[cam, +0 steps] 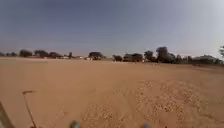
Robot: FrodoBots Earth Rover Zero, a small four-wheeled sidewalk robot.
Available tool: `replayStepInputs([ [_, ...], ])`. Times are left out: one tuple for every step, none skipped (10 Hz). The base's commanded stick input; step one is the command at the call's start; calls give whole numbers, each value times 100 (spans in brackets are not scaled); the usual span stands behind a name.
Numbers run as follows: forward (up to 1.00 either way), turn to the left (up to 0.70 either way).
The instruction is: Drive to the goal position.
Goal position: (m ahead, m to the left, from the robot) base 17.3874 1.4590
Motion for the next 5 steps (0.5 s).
replayStepInputs([
  [70,0],
  [70,0],
  [70,0],
  [70,0],
  [70,0],
])
